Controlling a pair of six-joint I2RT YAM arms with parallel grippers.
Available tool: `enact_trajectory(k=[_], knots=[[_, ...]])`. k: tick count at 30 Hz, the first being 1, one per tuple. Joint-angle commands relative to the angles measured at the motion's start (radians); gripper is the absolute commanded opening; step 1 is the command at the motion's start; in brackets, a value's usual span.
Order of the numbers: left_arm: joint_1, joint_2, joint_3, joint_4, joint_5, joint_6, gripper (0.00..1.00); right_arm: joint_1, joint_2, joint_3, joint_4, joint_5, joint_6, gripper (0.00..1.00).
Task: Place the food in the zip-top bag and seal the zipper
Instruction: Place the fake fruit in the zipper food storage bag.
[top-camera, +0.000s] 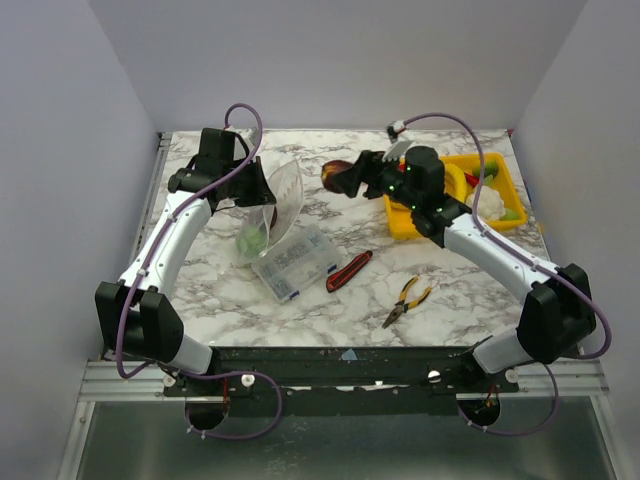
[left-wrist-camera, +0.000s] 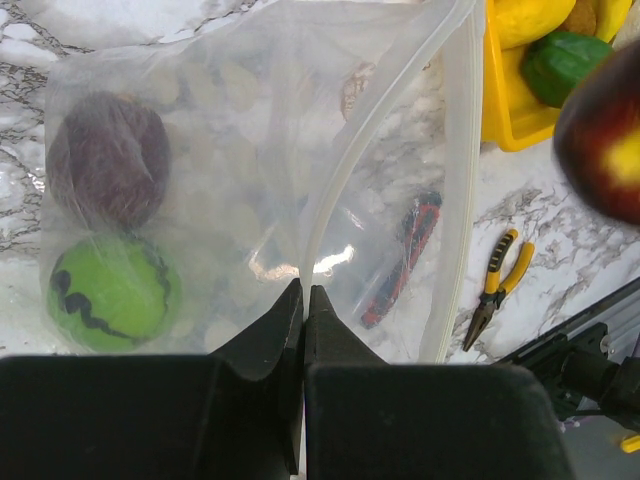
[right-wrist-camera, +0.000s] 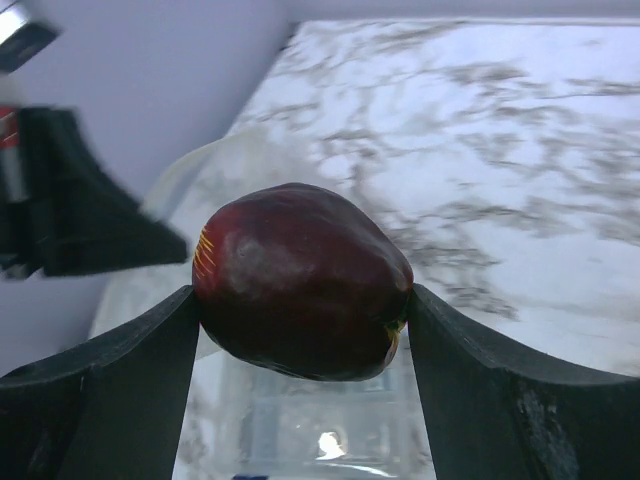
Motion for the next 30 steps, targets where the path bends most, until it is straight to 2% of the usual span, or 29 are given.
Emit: enact_trajectory(k=[1,7,12,16,19,23,24,27,30], knots=[[0.008,-0.019,-0.007,0.007,0.016,0.005,0.00,0.154,-0.009,0.053,0.104,-0.103,-0.029,0.01],[0.008,-0.032,-0.012,0.010,0.013,0.004,0.00,0.279,0.077,0.151,0.018,0.002,-0.094,0.00],[0.008,-0.040,-0.013,0.013,0.016,0.002,0.00,0.344,0.132,0.214,-0.030,0.154,-0.101,0.01],[0.008,-0.050,-0.018,0.016,0.007,0.004,0.00,0.379,0.186,0.277,-0.111,0.332,-0.092,0.03],[0.008,-0.059,-0.023,0.023,0.000,0.002,0.00,0.386,0.205,0.294,-0.137,0.372,-0.079,0.22],[0.008,-0.057,-0.022,0.023,0.003,0.002,0.00,0.388,0.220,0.310,-0.165,0.379,-0.064,0.69],[0.008,-0.055,-0.022,0.022,0.003,0.002,0.00,0.388,0.223,0.316,-0.180,0.377,-0.060,0.76],[0.010,-0.053,-0.020,0.021,0.002,0.002,0.00,0.388,0.225,0.331,-0.206,0.367,-0.044,0.88],[0.011,-0.054,-0.020,0.021,-0.002,0.002,0.00,0.388,0.213,0.339,-0.232,0.360,-0.024,0.92]])
